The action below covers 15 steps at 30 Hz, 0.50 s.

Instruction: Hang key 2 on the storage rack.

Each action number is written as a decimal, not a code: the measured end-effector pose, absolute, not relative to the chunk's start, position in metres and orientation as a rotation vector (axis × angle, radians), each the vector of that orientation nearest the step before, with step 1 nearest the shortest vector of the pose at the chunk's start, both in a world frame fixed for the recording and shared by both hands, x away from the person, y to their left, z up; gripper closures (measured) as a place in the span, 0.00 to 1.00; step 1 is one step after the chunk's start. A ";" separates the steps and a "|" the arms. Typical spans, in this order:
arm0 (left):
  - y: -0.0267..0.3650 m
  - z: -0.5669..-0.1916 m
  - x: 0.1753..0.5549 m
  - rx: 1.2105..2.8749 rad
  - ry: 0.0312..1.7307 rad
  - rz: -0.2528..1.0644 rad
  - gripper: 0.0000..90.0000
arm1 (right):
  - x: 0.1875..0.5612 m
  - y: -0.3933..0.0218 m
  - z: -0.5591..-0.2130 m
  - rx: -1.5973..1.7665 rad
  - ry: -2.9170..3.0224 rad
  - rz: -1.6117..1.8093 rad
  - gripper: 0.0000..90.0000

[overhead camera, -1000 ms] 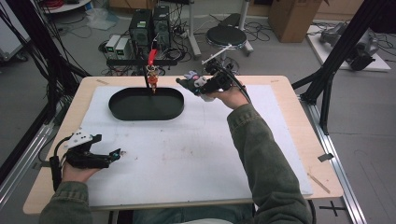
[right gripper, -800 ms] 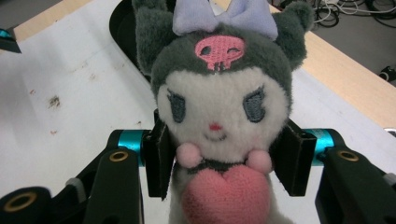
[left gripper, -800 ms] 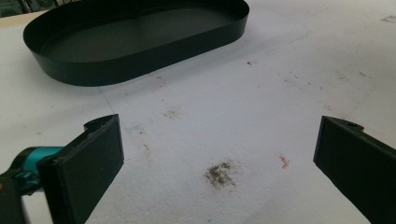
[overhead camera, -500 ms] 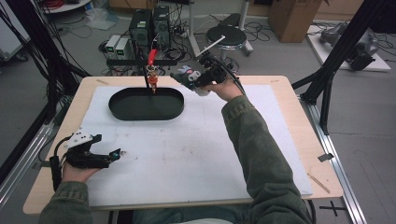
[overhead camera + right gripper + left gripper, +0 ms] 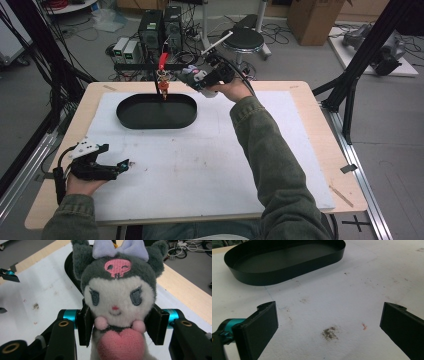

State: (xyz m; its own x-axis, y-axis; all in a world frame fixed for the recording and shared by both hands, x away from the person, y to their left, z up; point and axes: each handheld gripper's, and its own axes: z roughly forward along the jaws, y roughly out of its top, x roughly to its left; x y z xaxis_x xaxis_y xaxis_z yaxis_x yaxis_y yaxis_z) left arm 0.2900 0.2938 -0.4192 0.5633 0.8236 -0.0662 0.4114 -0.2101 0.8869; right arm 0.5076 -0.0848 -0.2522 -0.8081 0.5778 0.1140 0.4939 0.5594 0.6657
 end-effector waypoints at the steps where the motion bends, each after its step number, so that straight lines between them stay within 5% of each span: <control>1: 0.294 -0.419 0.290 1.829 1.012 0.534 0.02 | 0.508 -0.083 -0.251 0.909 2.669 1.083 0.52; 15: 0.294 -0.419 0.291 1.823 1.016 0.531 0.02 | 0.523 -0.063 -0.246 0.912 2.655 1.089 0.52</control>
